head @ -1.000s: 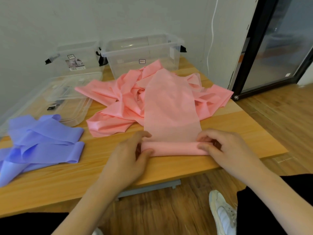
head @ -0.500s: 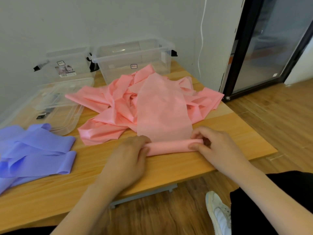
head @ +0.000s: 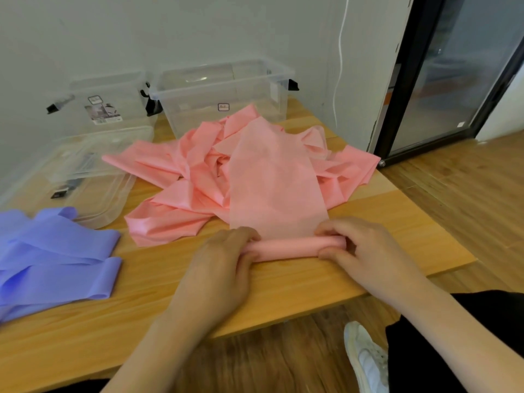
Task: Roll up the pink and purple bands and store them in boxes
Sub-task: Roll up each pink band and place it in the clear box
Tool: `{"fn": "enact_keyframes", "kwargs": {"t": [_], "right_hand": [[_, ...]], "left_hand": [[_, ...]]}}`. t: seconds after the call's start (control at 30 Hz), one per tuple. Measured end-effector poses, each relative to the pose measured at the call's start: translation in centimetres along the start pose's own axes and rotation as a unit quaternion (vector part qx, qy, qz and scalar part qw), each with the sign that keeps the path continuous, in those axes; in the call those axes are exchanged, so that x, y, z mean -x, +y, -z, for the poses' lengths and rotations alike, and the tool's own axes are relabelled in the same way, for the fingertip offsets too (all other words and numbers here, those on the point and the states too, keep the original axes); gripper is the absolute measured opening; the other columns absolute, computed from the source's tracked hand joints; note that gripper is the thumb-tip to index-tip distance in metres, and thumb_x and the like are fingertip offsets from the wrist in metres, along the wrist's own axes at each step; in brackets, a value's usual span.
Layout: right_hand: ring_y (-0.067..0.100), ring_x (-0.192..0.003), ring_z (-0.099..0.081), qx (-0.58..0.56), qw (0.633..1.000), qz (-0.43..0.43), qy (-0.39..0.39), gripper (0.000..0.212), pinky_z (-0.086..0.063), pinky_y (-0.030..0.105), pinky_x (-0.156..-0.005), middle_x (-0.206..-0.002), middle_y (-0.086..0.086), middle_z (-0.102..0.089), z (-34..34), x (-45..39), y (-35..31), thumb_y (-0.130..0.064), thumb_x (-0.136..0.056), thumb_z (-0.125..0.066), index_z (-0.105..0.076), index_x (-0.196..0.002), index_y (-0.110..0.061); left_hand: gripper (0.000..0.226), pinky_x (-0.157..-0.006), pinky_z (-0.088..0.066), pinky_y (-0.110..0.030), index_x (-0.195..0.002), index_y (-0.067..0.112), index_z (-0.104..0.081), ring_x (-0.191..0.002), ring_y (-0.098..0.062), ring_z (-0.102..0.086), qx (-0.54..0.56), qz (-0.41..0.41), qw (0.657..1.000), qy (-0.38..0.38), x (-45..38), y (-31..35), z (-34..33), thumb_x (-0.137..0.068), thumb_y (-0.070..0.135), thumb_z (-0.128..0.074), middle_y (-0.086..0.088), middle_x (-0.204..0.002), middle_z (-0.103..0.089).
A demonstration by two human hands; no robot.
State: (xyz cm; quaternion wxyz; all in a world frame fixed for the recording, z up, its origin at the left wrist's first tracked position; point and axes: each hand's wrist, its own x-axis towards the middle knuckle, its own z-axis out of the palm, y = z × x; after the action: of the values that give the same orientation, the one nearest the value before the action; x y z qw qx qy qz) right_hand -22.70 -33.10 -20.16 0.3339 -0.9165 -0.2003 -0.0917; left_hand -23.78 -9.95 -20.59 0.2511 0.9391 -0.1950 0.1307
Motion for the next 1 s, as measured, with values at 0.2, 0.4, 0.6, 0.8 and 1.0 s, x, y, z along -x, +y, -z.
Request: {"fn": "enact_keyframes", "kwargs": {"t": [0.2, 0.4, 0.6, 0.8, 1.0], "right_hand": [[-0.006, -0.076, -0.055, -0.061, 0.998, -0.028, 0.005, 0.018, -0.037, 0.006, -0.062, -0.081, -0.024, -0.06, 0.0, 0.6, -0.7, -0.016, -0.085, -0.06, -0.058, -0.077, -0.032], [0.001, -0.081, -0.053, -0.012, 0.999, -0.008, 0.028, 0.01, -0.036, 0.009, -0.067, -0.082, -0.014, -0.056, -0.2, 0.9, -0.1, -0.021, -0.079, -0.069, -0.063, -0.074, -0.027], [0.0, -0.095, -0.052, -0.045, 0.998, 0.002, -0.054, 0.028, -0.036, 0.008, -0.078, -0.094, -0.021, -0.056, 0.7, 1.0, 0.5, -0.029, -0.073, -0.075, -0.07, -0.101, -0.031], [-0.015, -0.103, -0.045, -0.061, 0.998, -0.026, -0.005, 0.034, -0.03, 0.0, -0.084, -0.106, -0.032, -0.051, -0.1, 1.1, -0.5, -0.023, -0.086, -0.06, -0.059, -0.119, -0.032], [-0.019, -0.117, -0.036, -0.281, 0.954, -0.098, -0.048, 0.03, -0.029, 0.006, -0.096, -0.124, -0.031, -0.046, -0.8, 0.9, -1.9, -0.027, -0.092, -0.053, -0.05, -0.111, -0.049]], "left_hand": [[0.015, -0.059, -0.04, -0.026, -0.083, 0.024, -0.056, -0.067, -0.008, -0.052, 0.061, 0.026, 0.998, 0.022, 0.3, 0.7, 0.2, -0.083, 0.031, -0.043, 0.008, -0.071, -0.059], [0.025, -0.065, -0.045, -0.034, -0.085, 0.023, -0.062, -0.076, -0.015, -0.052, -0.061, -0.018, 0.998, 0.019, 1.0, 0.6, 0.4, -0.085, 0.04, -0.044, 0.007, -0.083, -0.054], [0.035, -0.075, -0.034, -0.001, -0.1, 0.023, -0.07, -0.081, 0.005, -0.047, -0.012, -0.044, 0.998, -0.041, 1.6, -0.5, 1.5, -0.079, 0.043, -0.05, 0.013, -0.091, -0.06], [0.029, -0.078, -0.03, 0.003, -0.105, 0.029, -0.06, -0.094, 0.018, -0.047, 0.074, 0.044, 0.996, 0.014, 1.7, 0.0, 1.1, -0.077, 0.033, -0.055, 0.028, -0.099, -0.055], [0.046, -0.089, -0.025, 0.001, -0.119, 0.042, -0.036, -0.106, 0.01, -0.042, 0.089, 0.038, 0.993, -0.063, 2.1, 1.0, 0.3, -0.085, 0.02, -0.058, 0.018, -0.119, -0.048]]}}
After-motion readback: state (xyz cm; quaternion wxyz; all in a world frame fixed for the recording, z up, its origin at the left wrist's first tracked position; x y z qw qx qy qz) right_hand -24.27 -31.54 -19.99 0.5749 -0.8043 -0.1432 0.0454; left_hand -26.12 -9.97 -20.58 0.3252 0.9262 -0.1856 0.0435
